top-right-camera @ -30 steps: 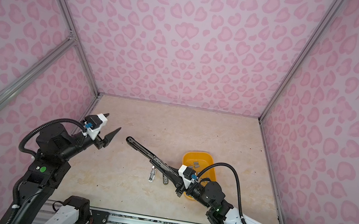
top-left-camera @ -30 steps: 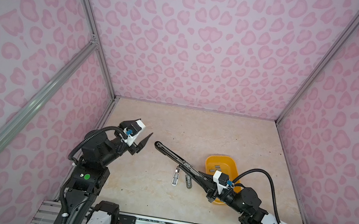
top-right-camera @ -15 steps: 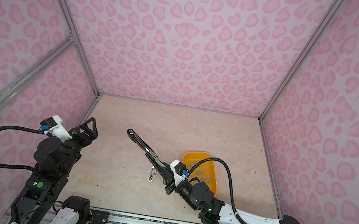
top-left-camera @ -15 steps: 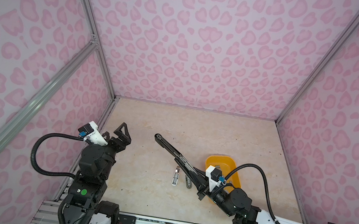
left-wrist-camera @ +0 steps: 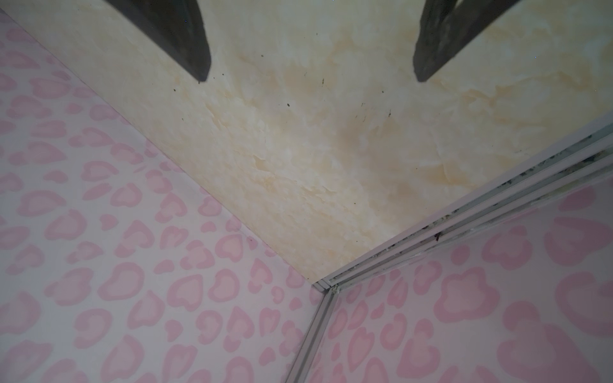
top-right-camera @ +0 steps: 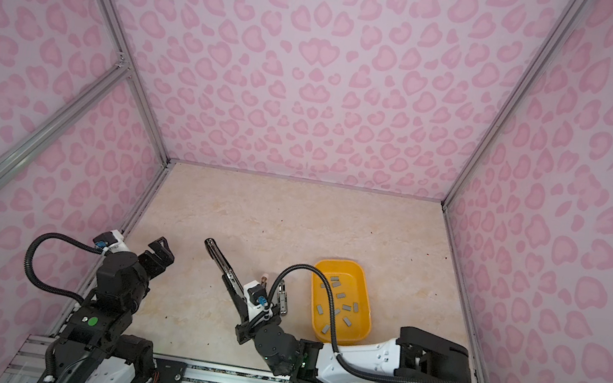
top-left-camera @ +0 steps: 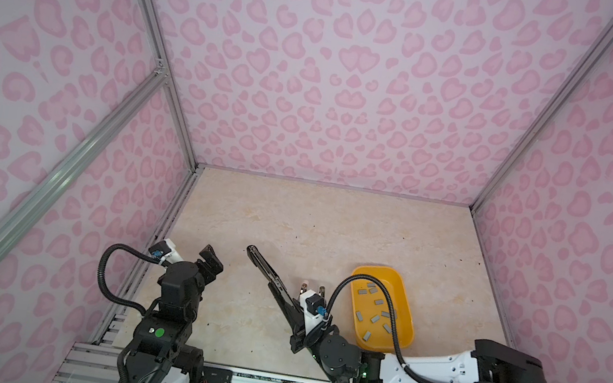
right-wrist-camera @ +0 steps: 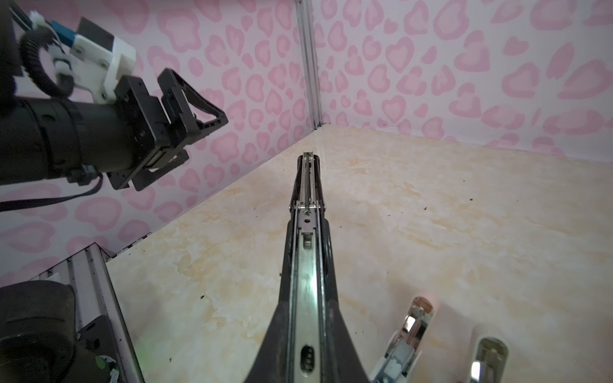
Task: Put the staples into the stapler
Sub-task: 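Lower the opened black stapler with the right gripper beside the pink stapler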
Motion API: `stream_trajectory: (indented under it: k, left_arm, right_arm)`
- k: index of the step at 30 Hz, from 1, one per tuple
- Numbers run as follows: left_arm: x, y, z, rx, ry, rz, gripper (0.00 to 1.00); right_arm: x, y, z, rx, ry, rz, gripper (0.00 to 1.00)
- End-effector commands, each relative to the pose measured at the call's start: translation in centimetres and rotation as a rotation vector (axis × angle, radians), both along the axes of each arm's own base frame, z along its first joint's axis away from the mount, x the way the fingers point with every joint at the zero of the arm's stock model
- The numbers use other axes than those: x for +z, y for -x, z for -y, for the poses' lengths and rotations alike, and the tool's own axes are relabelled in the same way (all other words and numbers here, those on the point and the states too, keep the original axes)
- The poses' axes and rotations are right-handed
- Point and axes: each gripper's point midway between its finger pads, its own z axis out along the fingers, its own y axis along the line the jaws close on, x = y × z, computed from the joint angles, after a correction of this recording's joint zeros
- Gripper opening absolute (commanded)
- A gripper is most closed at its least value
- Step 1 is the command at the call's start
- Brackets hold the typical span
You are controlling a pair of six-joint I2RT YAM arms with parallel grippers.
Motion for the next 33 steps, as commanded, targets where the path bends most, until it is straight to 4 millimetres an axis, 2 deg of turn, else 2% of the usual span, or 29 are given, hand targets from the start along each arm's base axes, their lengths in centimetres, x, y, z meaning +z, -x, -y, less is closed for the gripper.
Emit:
stream_trajectory:
  k: [1,4,8,14,19,29,33]
  left_arm:
    - [2.6,0.3,0.2,-0.036,-0.073,0.104,0.97]
    - [2.3,1.4,-1.6,0.071,-0.069,0.116,0.97]
    - [2.6,1.4,-1.3,0.052,-0.073,0.146,0.97]
    - [2.1,1.2,-1.4,0.059,-0.074,0.123,0.97]
    - [1.9,0.9,-1.3,0.053,-0.071,0.102,0.96]
    - [1.7,0.8,-1.3,0.056,-0.071,0.094,0.96]
    - [1.6,0.7,-1.3,0.053,-0.069,0.094,0.96]
  right_arm:
    - [0.7,-0.6,-0.4,-0.143,-0.112,0.019,0.00]
    - [-1.0,-0.1,-1.6,-0.172,-0.102,0.020,0.00]
    - [-3.0,-0.1,-2.8,-0.210,-0.054,-0.006,0.00]
    - [-4.7,-0.6,-2.2,-0.274,-0.059,-0.026,0.00]
    - [-6.0,-1.2,-2.7,-0.322,-0.015,-0.030,0.00]
    - [-9.6,-4.2,-1.9,-0.406,0.011,-0.125,0.00]
    - [-10.1,-4.5,-1.9,-0.430,0.030,-0.111,0.00]
